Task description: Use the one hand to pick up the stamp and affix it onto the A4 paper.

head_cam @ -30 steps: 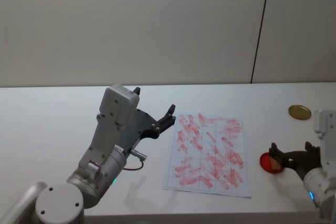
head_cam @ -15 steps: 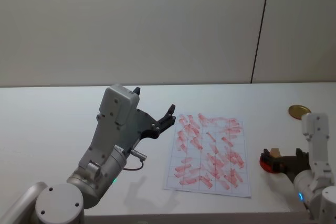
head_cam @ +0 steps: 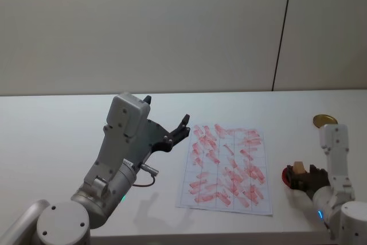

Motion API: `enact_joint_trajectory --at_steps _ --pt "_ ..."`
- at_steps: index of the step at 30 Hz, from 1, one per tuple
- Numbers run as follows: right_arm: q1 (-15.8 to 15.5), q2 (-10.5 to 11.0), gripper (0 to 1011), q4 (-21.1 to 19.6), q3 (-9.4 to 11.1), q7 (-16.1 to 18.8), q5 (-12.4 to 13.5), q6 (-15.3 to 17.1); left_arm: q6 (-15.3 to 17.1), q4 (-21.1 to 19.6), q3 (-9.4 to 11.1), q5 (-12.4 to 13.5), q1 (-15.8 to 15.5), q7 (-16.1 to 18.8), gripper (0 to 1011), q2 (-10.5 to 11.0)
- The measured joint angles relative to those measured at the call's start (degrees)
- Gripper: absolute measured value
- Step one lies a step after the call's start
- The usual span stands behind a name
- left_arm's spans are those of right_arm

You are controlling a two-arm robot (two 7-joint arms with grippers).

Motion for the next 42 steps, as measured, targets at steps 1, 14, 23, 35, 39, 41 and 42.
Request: enact_joint_trajectory --at_steps 1,14,23,35,39,41,42 --pt "0.00 0.00 626 0.00 0.00 0.00 0.00 0.00 0.00 0.00 0.00 0.00 0.00 0.00 993 0.00" --pt "0.92 -0.68 217 1.28 0.11 -1.16 -0.25 1.08 0.00 0.00 0.00 0.00 0.00 0.00 993 0.00" --pt "1.24 -0.95 216 1.61 0.38 -1.74 -0.26 1.54 0.00 0.00 0.00 0.00 0.00 0.00 993 0.00" --pt "1.04 -0.92 217 -0.28 0.70 -1.67 -1.12 0.83 0.00 0.00 0.00 0.00 0.00 0.00 993 0.00" --pt "0.98 -0.88 216 -0.91 0.76 -1.40 -1.54 0.69 0.00 0.00 0.00 0.00 0.00 0.00 993 0.00" --pt "0.96 -0.87 217 -1.17 0.79 -1.23 -1.77 0.66 0.00 0.00 0.00 0.00 0.00 0.00 993 0.00" --pt "0.96 -0.87 217 -1.21 0.80 -1.18 -1.85 0.66 0.00 0.00 0.00 0.00 0.00 0.00 993 0.00"
